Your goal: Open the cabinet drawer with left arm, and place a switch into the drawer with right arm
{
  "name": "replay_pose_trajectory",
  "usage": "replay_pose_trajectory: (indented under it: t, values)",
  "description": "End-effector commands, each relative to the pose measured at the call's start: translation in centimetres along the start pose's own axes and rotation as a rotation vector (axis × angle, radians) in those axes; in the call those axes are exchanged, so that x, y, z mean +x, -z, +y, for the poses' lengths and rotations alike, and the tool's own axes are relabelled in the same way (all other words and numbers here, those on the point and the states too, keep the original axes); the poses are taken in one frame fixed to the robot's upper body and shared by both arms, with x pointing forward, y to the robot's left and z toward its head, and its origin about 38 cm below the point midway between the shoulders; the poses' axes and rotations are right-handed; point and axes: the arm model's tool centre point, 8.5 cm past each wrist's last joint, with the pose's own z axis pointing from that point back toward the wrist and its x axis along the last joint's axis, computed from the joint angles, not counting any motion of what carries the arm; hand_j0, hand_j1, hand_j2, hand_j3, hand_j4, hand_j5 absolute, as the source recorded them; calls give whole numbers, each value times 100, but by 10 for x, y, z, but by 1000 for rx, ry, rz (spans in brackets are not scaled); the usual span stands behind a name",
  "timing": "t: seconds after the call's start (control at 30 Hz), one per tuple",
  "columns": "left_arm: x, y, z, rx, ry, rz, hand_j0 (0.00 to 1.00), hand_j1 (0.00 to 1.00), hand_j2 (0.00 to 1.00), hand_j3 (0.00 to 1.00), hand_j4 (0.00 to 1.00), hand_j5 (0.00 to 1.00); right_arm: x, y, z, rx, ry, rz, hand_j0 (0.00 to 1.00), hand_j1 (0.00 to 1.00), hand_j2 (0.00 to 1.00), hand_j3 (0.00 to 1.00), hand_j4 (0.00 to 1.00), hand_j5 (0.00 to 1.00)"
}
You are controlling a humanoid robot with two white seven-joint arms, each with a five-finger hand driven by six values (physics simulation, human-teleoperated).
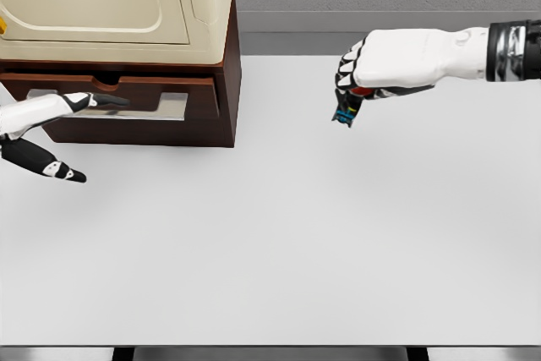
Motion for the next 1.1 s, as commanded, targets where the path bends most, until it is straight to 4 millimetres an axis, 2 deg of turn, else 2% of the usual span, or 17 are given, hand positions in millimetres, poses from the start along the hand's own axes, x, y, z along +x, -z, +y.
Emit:
replay_pose_trajectory:
  t: [0.0, 0.5, 0.7, 0.87, 1.07]
  values:
    - [-3, 4, -2, 11, -23, 4, 100, 100, 100, 100, 100, 100, 2, 6, -3, -11, 1, -15, 46, 46, 46, 46, 46, 46]
    - [-13, 0, -7, -1, -53, 46, 100, 100, 100, 100, 100, 100, 4, 18, -23, -33, -28, -41, 46, 46, 46, 46, 46, 46]
    - [-4, -1, -9, -34, -43, 31, 100, 100, 100, 100, 100, 100, 9, 29, -37, -48, -54, -67, 46, 46, 46, 46, 46, 46]
    - [7, -2, -7, -54, -26, 14, 100, 100, 100, 100, 100, 100, 11, 33, -40, -53, -60, -79, 46, 46, 46, 46, 46, 46]
    - [8, -2, -8, -59, -24, 9, 100, 100, 100, 100, 100, 100, 15, 42, -52, -69, -79, -102, 46, 46, 46, 46, 46, 46]
